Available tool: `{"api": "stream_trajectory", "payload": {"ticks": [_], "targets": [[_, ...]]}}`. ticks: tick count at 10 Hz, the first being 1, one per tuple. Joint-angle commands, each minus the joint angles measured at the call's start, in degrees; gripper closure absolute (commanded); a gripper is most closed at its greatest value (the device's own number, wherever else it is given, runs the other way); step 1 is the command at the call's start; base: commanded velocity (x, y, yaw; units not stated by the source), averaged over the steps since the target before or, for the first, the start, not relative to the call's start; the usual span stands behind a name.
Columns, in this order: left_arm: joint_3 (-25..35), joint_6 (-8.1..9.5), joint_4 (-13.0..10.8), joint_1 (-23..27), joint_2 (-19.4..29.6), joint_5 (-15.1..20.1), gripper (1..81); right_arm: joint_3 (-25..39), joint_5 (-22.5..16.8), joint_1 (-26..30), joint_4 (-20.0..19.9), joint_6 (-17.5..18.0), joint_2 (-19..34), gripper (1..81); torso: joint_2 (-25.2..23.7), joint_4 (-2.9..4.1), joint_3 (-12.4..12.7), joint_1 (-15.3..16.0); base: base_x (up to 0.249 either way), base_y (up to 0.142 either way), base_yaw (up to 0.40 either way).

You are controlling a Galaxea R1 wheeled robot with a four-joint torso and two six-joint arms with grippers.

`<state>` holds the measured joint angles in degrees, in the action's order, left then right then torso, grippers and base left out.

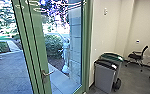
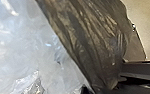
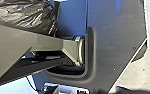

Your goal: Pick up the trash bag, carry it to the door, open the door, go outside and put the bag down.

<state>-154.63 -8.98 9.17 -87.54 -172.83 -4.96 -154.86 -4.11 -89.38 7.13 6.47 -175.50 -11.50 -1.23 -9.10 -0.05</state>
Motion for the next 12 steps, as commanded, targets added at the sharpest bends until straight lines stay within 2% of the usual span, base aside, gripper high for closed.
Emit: {"api": "stream_trajectory", "payload": {"ticks": [1, 12], "targets": [[0.1, -0.42, -0.7, 3.6, 0.2, 2.7, 81.1, 0.4, -3.1, 3.2, 0.3, -0.2, -0.7, 1.0, 0.0, 0.0, 0.0, 0.1, 0.171, 0.0, 0.0], [0.1, -0.42, -0.6, 3.5, 0.3, 2.9, 81.1, 0.3, -3.0, 3.0, 0.3, -0.2, -0.6, 1.0, 0.0, 0.0, 0.0, 0.1, 0.16, 0.0, 0.0]]}}
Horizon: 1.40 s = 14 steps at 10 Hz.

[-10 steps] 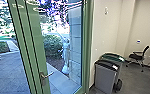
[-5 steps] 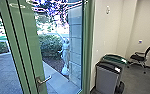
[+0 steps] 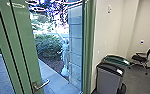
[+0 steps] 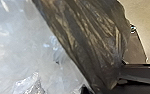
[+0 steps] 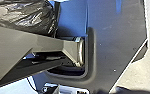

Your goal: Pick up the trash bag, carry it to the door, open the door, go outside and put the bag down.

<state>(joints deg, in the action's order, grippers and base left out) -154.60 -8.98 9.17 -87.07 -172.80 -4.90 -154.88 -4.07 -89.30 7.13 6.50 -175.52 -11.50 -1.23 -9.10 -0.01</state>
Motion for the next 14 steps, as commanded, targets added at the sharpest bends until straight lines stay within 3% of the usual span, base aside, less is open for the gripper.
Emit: {"api": "stream_trajectory", "payload": {"ticks": [1, 6, 14], "targets": [[0.1, -0.42, -0.6, 3.0, 0.3, 2.9, 81.1, 0.3, -3.0, 2.9, 0.3, -0.3, -0.6, 1.0, 0.0, 0.0, 0.0, 0.0, 0.116, 0.0, 0.0], [0.1, -0.42, -0.6, 3.1, 0.3, 3.0, 81.1, 0.3, -3.0, 2.9, 0.3, -0.3, -0.6, 1.0, 0.0, 0.0, 0.0, 0.0, 0.12, 0.0, 0.0], [0.1, -0.51, -0.7, 2.2, 0.5, 1.3, 81.1, 0.3, -3.2, 2.9, 0.3, -0.3, -0.6, 1.0, 0.0, 0.0, 0.0, 0.0, 0.0, 0.0, 0.0]]}}
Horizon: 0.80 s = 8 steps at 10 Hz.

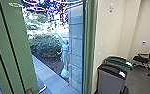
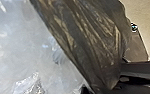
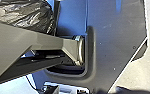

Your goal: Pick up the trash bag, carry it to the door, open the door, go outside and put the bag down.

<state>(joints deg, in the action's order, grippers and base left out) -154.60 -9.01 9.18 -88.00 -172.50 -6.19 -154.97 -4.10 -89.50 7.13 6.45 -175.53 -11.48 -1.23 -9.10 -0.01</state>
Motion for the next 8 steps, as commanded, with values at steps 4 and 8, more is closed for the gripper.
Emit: {"api": "stream_trajectory", "payload": {"ticks": [4, 8], "targets": [[0.1, -0.48, -1.0, 3.1, 0.3, 2.7, 81.1, 0.4, -3.2, 3.1, 0.3, -0.2, -0.7, 1.0, 0.0, 0.0, 0.0, 0.0, 0.0, 0.0, 0.0], [0.1, -0.48, -1.1, 3.1, 0.5, 2.9, 81.1, 0.4, -3.1, 3.1, 0.3, -0.2, -0.7, 1.0, 0.0, 0.0, 0.0, 0.0, 0.0, 0.0, 0.093]]}}
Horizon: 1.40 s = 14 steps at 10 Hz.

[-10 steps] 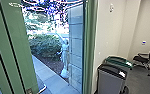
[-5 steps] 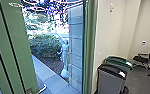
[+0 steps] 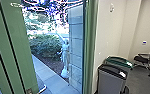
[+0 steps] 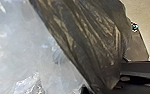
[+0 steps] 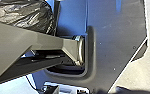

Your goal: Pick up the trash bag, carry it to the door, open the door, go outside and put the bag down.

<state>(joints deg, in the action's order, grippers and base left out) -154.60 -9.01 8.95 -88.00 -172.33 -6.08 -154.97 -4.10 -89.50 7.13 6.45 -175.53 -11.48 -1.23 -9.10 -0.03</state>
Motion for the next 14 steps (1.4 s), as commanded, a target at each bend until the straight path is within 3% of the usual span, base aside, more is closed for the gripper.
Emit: {"api": "stream_trajectory", "payload": {"ticks": [1, 9, 14], "targets": [[0.1, -0.48, -0.9, 3.1, 0.2, 2.7, 81.1, 0.4, -3.1, 3.1, 0.3, -0.2, -0.7, 1.0, 0.0, 0.0, 0.0, 0.0, 0.0, 0.0, 0.158], [0.1, -0.48, -1.1, 3.1, 0.4, 2.7, 81.1, 0.4, -3.0, 3.1, 0.3, -0.1, -0.6, 1.0, 0.0, 0.0, 0.0, 0.0, 0.0, 0.0, 0.235], [0.2, -1.36, -1.1, 3.1, 0.5, 3.0, 81.1, 0.4, -2.9, 2.9, 0.3, -0.1, -0.6, 1.0, 0.0, 0.0, 0.0, 0.0, 0.0, 0.0, 0.325]]}}
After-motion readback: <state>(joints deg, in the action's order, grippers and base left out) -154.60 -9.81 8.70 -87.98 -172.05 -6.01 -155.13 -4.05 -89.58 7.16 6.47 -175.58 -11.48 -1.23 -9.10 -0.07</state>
